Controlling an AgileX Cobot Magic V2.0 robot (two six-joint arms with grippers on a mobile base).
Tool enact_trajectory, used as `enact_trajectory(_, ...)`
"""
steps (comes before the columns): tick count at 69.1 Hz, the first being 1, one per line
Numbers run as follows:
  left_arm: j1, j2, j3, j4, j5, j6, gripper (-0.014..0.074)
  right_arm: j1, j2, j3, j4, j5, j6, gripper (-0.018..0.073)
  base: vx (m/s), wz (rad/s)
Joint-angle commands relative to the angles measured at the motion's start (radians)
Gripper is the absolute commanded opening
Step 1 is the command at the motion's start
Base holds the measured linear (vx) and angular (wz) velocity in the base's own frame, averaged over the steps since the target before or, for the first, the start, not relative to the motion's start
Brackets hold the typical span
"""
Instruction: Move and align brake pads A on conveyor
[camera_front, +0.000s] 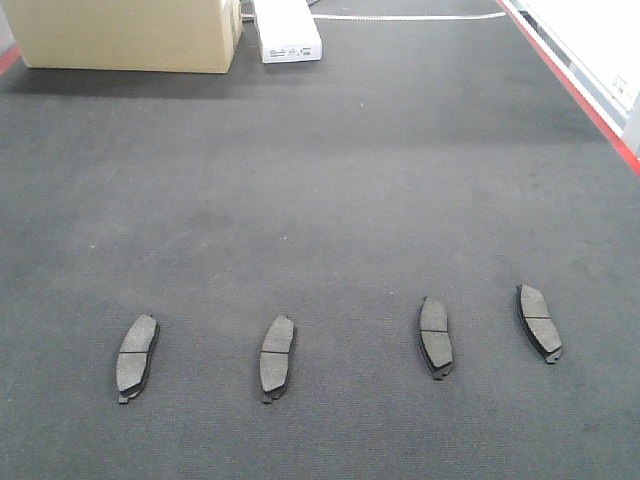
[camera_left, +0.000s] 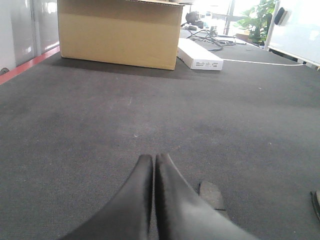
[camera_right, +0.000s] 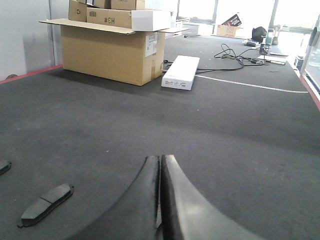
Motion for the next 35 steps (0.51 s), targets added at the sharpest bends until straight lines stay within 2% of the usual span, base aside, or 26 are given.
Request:
enact_trajectory(1,0.003,-0.016,0.025,0.0,-0.071,0.001,-0.0006,0.0,0.014,-0.026,0.0,-0.077,0.001,-0.001,0.0,0.0)
enact_trajectory(35,0.003,-0.016,0.024,-0.002,-0.071,0.001,-0.0006,0.0,0.014,-0.026,0.0,-0.077,0.001,-0.001,0.0,0.0)
